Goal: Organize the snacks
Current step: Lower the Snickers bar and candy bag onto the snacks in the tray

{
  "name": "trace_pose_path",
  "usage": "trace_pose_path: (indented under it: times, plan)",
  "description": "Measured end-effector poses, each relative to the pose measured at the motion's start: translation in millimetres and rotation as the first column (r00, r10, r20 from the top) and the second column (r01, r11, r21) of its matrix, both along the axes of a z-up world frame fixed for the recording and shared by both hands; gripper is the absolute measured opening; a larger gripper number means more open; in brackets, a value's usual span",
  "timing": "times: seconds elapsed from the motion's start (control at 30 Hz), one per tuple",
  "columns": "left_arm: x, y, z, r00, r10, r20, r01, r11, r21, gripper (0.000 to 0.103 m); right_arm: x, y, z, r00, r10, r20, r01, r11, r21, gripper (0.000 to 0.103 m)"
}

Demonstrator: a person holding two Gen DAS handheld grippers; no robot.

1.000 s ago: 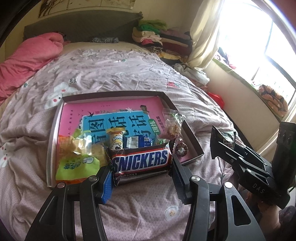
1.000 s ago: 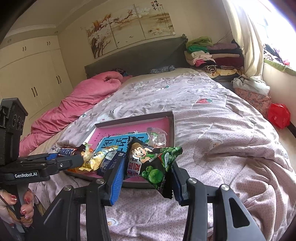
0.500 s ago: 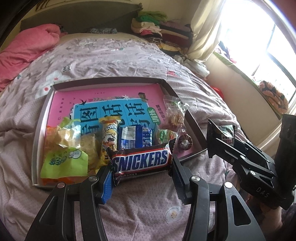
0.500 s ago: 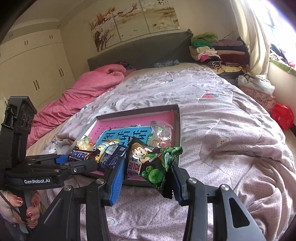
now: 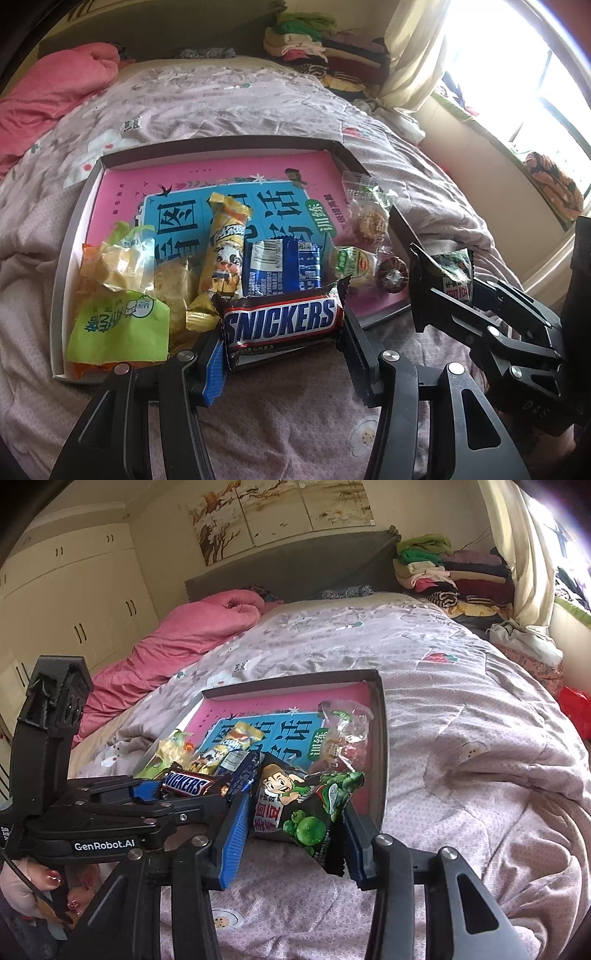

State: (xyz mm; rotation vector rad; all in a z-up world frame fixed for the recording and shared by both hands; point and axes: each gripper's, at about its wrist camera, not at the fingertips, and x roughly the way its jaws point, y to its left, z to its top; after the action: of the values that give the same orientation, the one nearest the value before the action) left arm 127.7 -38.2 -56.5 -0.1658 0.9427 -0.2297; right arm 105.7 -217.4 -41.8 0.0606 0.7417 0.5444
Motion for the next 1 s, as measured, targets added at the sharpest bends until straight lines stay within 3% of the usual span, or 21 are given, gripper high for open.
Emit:
trace_pose_path:
  times: [1.0]
  plan:
    - [9.4,9.5,-14.1,1.000,0.016,-0.005,-0.016,1.000,0.007,0.056,20.9,16.2,-17.7,0.999,0.022,-0.034,-0.023,1.000,-0.015,0.046]
